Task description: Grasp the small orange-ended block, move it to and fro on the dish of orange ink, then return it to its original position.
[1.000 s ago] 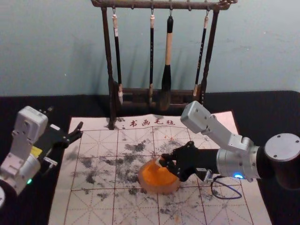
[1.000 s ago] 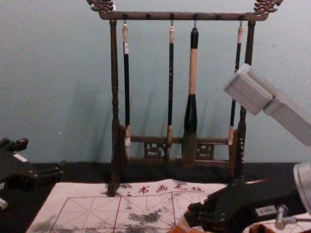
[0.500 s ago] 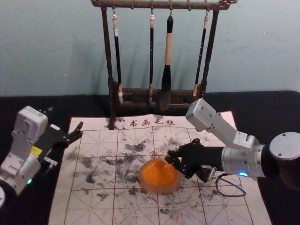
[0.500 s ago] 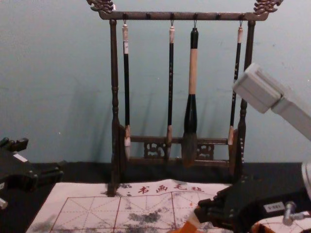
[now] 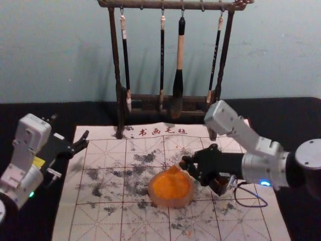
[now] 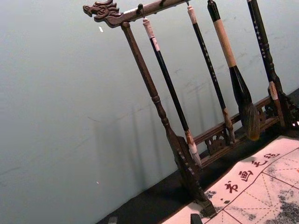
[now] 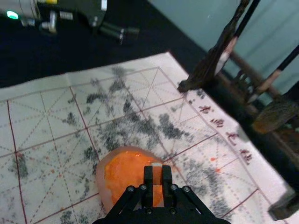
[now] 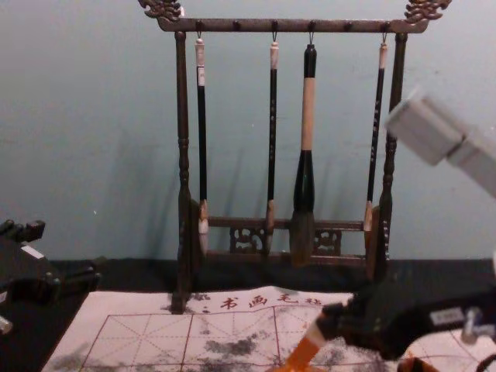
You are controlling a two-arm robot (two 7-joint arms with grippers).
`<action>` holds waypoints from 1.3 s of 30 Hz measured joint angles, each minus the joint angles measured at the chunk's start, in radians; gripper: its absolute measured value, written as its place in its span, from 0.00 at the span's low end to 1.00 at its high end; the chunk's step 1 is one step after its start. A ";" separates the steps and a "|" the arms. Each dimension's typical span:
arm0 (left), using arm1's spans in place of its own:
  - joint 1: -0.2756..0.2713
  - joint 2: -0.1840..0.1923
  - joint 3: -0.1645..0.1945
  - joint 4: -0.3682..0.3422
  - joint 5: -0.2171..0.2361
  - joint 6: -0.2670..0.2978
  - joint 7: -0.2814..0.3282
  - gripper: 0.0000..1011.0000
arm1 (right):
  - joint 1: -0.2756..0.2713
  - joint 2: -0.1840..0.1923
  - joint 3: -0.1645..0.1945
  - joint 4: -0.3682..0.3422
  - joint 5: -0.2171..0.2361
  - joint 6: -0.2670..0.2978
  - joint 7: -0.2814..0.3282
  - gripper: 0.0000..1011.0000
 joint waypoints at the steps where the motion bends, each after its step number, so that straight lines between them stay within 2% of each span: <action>1: 0.000 0.000 0.000 0.000 0.000 0.000 0.000 1.00 | -0.002 0.003 0.005 -0.007 0.004 0.000 -0.001 0.03; 9: 0.000 0.000 0.000 0.000 0.000 0.000 0.000 1.00 | -0.027 0.051 0.071 -0.094 0.050 0.014 -0.025 0.03; 10: 0.000 0.000 0.000 0.000 0.000 0.000 0.000 1.00 | -0.027 0.051 0.071 -0.094 0.050 0.014 -0.025 0.03; 12: 0.000 0.000 0.000 0.000 0.000 0.000 0.000 1.00 | -0.039 0.073 0.088 -0.120 0.058 0.022 -0.034 0.03; 18: 0.000 0.000 0.000 0.000 0.000 0.000 0.000 1.00 | -0.109 0.149 0.143 -0.206 0.078 0.068 -0.076 0.03; 26: 0.000 0.000 0.000 0.000 0.000 0.000 0.000 1.00 | -0.199 0.212 0.210 -0.277 0.120 0.122 -0.110 0.03; 31: 0.000 0.000 0.000 0.000 0.000 0.000 0.000 1.00 | -0.248 0.238 0.239 -0.307 0.151 0.139 -0.117 0.03; 39: 0.000 0.000 0.000 0.000 0.000 0.000 0.000 1.00 | -0.269 0.245 0.243 -0.313 0.165 0.150 -0.130 0.03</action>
